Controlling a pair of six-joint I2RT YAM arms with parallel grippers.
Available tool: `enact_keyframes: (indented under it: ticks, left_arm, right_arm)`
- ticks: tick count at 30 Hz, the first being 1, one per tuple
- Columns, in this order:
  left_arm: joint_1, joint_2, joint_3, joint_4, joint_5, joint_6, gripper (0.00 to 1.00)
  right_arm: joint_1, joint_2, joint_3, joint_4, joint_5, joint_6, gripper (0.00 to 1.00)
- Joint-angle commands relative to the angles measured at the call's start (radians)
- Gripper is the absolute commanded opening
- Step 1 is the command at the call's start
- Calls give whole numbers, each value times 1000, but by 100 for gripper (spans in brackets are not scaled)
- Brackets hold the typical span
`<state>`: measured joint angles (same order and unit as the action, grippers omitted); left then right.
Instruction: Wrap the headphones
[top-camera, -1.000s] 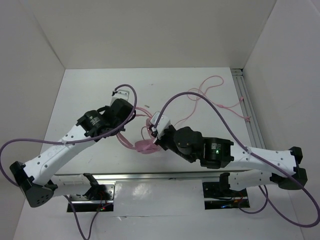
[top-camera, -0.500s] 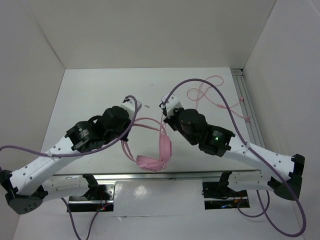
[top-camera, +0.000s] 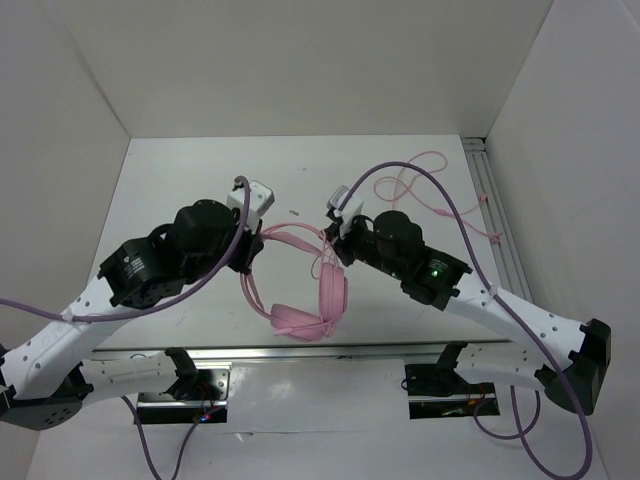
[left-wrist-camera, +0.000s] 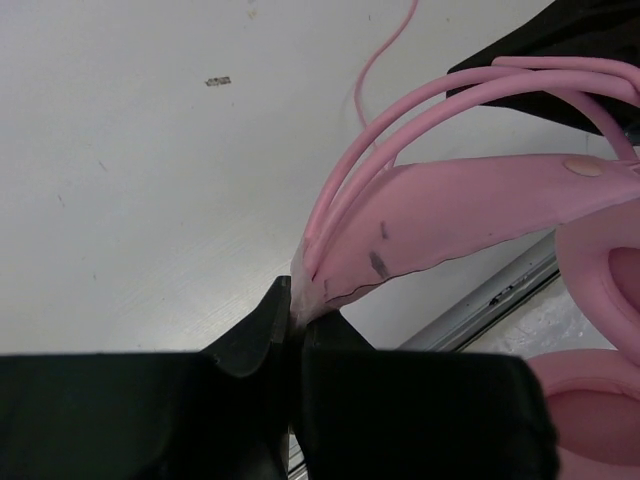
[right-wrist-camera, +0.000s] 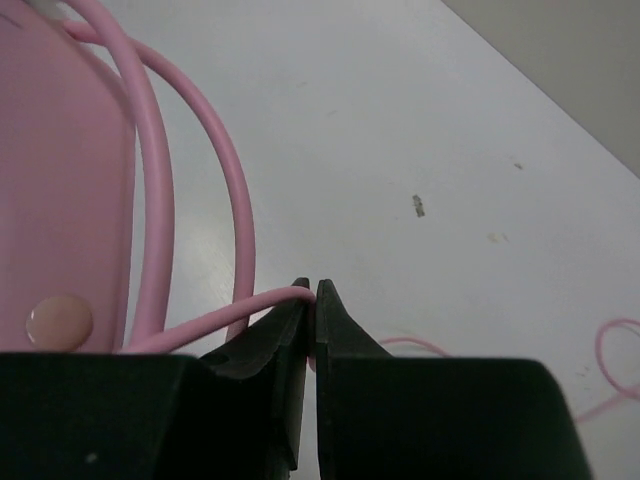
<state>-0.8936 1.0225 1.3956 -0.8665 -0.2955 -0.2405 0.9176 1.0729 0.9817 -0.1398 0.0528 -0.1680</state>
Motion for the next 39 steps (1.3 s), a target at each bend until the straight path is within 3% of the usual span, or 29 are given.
enact_keyframes:
  ticks: [1, 4, 5, 7, 15, 18, 24, 29, 31, 32, 34, 39]
  left_arm:
    - [-11, -44, 118, 172, 64, -92, 0]
    - [-11, -44, 161, 161, 64, -120, 0]
    - [-11, -44, 161, 161, 64, -129, 0]
    - [-11, -44, 190, 161, 64, -166, 0]
    - [-11, -62, 256, 185, -42, -299, 0]
    - [-11, -62, 281, 195, -128, -376, 0]
    - [-11, -23, 379, 233, -261, -470, 0]
    - [-2, 184, 687, 43, -367, -533, 0]
    - [10, 226, 736, 5, -416, -542, 0]
    - [27, 240, 761, 4, -427, -542, 0]
    - [48, 274, 773, -5, -464, -542, 0]
    - [165, 366, 812, -40, -528, -557, 0]
  right_arm:
    - [-46, -27, -73, 167, -180, 73, 14]
    - [-97, -15, -116, 293, -308, 119, 23]
    - [-109, -1, -117, 325, -338, 163, 35]
    - [-164, 45, -150, 446, -419, 232, 43]
    - [-227, 228, -199, 782, -556, 393, 43]
    - [-227, 311, -199, 862, -593, 435, 41]
    - [-227, 473, -261, 1096, -657, 551, 25]
    - [-215, 582, -295, 1184, -686, 575, 16]
    - [-204, 602, -295, 1213, -696, 584, 15]
    - [-192, 614, -295, 1214, -696, 584, 7]
    - [-177, 614, -304, 1214, -696, 575, 3]
    - [-109, 527, -406, 1260, -696, 584, 3]
